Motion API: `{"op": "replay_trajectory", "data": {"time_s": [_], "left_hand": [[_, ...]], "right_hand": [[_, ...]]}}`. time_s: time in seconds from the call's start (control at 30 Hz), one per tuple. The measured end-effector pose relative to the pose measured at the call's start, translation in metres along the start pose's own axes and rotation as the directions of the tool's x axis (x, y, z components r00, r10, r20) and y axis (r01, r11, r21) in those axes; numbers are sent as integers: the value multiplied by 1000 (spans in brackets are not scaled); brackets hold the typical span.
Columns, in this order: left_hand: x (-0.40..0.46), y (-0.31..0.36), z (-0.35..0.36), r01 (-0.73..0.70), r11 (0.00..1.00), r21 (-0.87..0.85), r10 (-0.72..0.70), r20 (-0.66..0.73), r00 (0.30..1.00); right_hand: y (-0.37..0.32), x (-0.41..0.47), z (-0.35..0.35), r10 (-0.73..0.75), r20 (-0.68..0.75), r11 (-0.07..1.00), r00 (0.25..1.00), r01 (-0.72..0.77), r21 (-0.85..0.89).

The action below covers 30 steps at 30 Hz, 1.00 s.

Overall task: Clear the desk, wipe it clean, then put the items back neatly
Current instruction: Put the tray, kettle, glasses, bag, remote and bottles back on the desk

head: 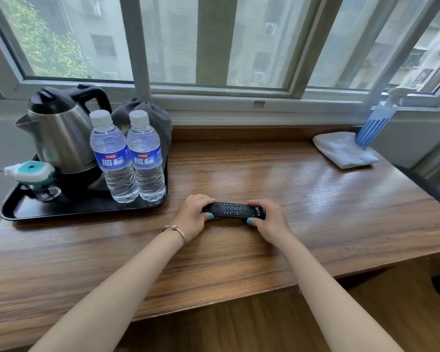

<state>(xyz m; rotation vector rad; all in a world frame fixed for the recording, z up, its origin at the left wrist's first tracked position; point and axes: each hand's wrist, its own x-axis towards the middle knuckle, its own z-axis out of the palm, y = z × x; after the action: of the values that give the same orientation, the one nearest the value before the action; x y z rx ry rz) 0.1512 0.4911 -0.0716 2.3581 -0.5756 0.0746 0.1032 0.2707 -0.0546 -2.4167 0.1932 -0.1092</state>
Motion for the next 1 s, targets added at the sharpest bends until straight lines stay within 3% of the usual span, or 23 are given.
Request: {"op": "replay_trajectory", "data": {"time_s": [0.17, 0.4, 0.73, 1.0], "left_hand": [[-20, -18, -46, -6, 1000, -16, 4, -145, 989], [-65, -63, -115, 36, 998, -43, -46, -239, 970], [-125, -151, -189, 81, 996, 22, -73, -254, 964], [-152, -210, -238, 200, 980, 23, -185, -288, 940]], "right_hand": [[-55, 9, 16, -102, -46, 995, 994, 102, -13], [-132, -6, 57, -211, -28, 977, 977, 210, -42], [-215, -30, 153, -227, 45, 974, 973, 225, 35], [-287, -30, 208, -236, 110, 957, 965, 251, -144]]}}
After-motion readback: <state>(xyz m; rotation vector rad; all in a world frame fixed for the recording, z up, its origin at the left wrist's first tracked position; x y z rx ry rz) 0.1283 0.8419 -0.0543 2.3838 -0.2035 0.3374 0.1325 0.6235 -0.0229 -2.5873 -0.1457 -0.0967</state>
